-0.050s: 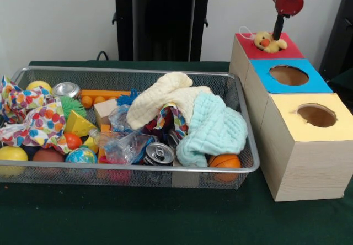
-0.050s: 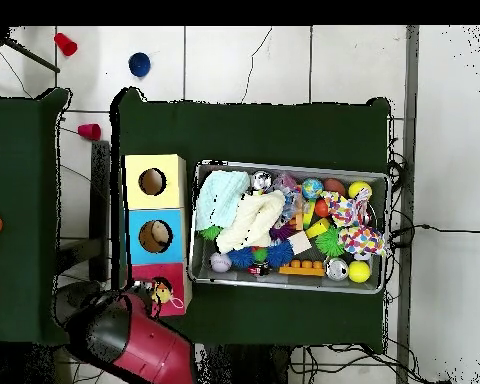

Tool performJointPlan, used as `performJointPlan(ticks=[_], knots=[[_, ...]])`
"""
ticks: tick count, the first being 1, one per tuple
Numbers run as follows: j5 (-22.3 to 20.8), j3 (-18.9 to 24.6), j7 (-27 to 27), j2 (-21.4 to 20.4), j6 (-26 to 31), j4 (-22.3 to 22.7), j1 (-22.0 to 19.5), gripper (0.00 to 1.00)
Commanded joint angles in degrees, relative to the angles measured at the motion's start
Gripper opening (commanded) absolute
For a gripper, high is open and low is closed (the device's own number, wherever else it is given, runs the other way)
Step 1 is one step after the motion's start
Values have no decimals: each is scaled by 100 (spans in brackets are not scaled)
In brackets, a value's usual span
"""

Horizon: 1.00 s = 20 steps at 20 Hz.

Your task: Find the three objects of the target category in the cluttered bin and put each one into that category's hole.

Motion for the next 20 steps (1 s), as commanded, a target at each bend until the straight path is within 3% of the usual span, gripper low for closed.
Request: performJointPlan(ticks=[1,4,9,13,15,17,18,20], knots=[[263,1389,754,313,-1270,985,-680,0],[-99,1913,950,675,-1968,1063,-1163,0],[-632,2413,1205,1339,-2799,941,-1708,0],[-771,2516,1240,1426,-2900,852,-1836,0],[-716,2461,1168,1011,-2575,980,-1802,0],[-784,2512,1123,334,-2311,1203,-1959,0],[-738,2350,1004,-116,-2004,1259,-1930,0],[-718,1599,709,-820,-1141,1087,-1624,0]])
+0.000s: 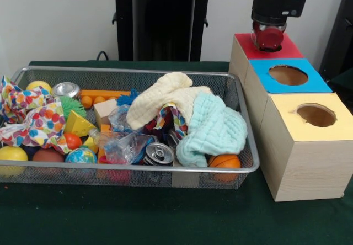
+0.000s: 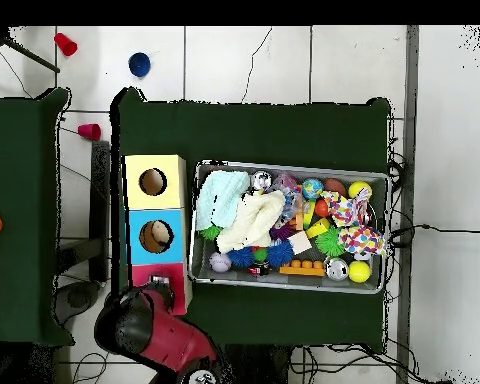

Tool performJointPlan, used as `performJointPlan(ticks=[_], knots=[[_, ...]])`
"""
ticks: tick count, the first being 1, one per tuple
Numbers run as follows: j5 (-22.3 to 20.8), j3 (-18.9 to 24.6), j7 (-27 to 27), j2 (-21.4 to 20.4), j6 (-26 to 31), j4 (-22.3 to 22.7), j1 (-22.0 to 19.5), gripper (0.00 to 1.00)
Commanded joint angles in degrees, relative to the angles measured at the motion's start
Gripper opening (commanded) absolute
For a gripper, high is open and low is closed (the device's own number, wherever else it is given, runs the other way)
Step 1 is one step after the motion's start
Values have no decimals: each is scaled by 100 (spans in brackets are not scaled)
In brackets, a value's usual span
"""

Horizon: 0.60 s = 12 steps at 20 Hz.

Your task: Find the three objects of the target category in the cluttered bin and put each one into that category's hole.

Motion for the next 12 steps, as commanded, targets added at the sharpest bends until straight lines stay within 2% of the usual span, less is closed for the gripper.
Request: performJointPlan(ticks=[1,3,6,12], knots=[[-199,-630,604,-1283,1521,178,100,0],[-598,-1384,587,-1486,2341,-282,398,0],[-1070,-1990,501,-1550,3005,-783,566,0],[-1570,-2070,242,-1532,3460,-1188,304,0]])
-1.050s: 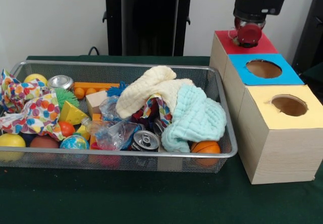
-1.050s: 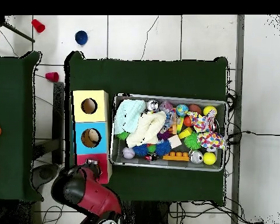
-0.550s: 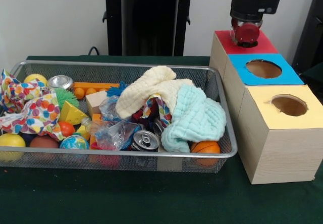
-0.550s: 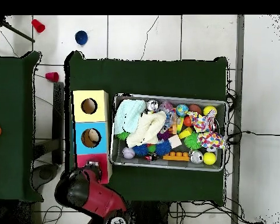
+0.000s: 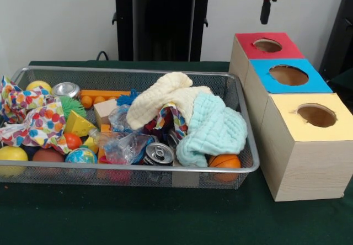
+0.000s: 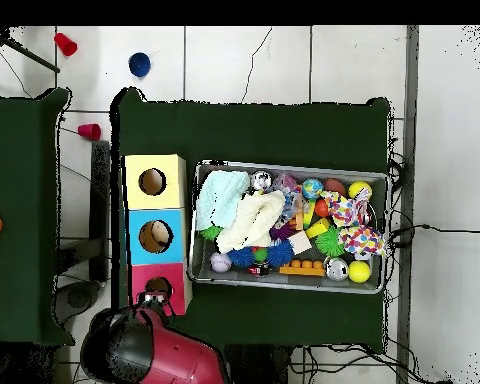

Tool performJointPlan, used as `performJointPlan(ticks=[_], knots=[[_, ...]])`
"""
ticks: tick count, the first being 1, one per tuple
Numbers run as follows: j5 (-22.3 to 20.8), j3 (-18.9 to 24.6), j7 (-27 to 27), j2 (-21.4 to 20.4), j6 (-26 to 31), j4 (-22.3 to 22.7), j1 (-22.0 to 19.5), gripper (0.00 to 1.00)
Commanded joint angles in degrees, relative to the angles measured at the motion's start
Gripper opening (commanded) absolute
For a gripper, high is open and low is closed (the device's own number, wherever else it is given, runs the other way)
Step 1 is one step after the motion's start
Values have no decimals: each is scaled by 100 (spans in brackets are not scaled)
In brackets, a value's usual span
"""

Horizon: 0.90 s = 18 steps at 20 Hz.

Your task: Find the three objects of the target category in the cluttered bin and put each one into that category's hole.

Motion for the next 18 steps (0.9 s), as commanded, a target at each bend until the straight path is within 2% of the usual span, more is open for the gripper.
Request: performJointPlan(ticks=[1,5,11,15,18], knots=[[-647,-650,203,-215,804,-877,-310,0],[-946,-635,15,-42,841,-1092,-525,0],[-1381,-335,-402,256,434,-1258,-1096,0],[-1750,-495,-229,420,634,-1588,-1086,0],[-1993,-874,193,731,799,-1935,-813,0]])
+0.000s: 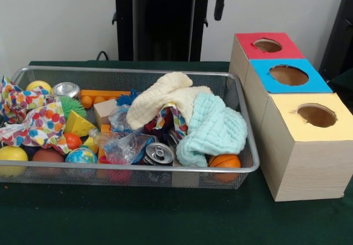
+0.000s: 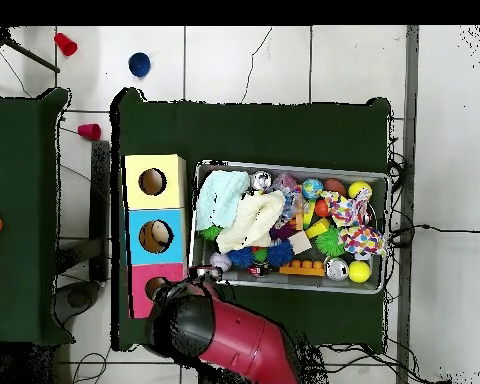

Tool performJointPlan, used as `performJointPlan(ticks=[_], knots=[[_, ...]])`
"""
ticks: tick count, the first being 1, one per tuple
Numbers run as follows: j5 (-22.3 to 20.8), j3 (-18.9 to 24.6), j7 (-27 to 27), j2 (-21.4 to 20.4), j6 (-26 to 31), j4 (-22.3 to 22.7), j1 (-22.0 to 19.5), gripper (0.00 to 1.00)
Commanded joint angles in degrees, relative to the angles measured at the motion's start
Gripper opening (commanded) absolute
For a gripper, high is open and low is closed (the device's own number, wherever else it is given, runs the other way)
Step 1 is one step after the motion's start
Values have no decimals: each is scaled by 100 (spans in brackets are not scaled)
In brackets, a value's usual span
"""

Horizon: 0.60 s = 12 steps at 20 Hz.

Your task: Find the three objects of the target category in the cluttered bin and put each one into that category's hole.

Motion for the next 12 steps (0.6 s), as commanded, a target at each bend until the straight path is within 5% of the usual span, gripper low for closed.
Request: performJointPlan(ticks=[1,12], knots=[[-713,-461,318,750,245,-1012,177,0],[-621,-1198,896,1590,366,-1510,765,0]])
